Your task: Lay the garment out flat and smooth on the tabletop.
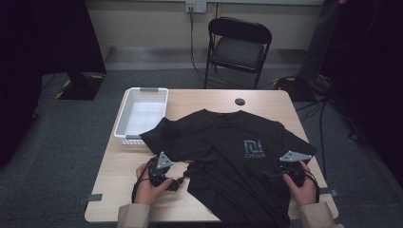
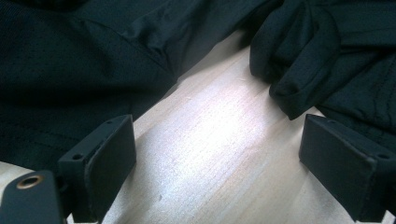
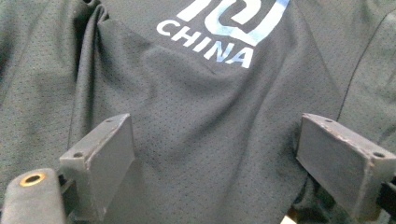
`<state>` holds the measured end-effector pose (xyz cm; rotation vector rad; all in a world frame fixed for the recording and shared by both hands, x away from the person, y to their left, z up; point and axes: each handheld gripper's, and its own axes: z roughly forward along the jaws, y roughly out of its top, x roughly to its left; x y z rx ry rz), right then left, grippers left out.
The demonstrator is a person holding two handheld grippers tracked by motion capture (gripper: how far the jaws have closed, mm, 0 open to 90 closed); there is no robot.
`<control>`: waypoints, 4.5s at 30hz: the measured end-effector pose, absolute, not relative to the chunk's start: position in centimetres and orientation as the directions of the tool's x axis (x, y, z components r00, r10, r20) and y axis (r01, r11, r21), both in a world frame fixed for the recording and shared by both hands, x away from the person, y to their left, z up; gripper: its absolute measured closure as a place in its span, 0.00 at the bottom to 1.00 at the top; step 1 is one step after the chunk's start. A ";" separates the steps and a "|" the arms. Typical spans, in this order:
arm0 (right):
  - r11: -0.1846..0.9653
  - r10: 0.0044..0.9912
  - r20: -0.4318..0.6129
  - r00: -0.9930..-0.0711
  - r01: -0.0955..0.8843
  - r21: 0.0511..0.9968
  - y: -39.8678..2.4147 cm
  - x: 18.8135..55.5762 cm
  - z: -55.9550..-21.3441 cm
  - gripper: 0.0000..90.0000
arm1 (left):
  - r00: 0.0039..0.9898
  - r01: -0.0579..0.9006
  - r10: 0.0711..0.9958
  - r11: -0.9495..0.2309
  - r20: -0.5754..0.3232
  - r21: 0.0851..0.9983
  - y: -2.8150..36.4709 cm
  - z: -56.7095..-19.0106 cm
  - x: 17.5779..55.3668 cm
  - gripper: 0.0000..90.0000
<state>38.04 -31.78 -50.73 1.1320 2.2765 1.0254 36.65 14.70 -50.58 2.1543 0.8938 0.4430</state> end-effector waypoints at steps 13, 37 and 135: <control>0.401 0.808 -0.026 -0.589 0.517 0.757 -31.8 38.0 -50.7 0.12 | 0.762 0.363 0.647 -0.421 -0.005 0.831 11.6 -48.1 35.6 0.46; 0.398 0.806 -0.018 -0.592 0.518 0.757 -31.8 38.1 -50.7 0.12 | 0.713 0.530 0.685 -0.388 -0.149 0.754 17.0 -46.1 34.3 0.95; 0.403 0.800 -0.018 -0.600 0.515 0.757 -31.9 38.1 -50.7 0.11 | 0.623 0.545 0.782 -0.442 0.008 0.712 13.4 -49.4 29.6 0.93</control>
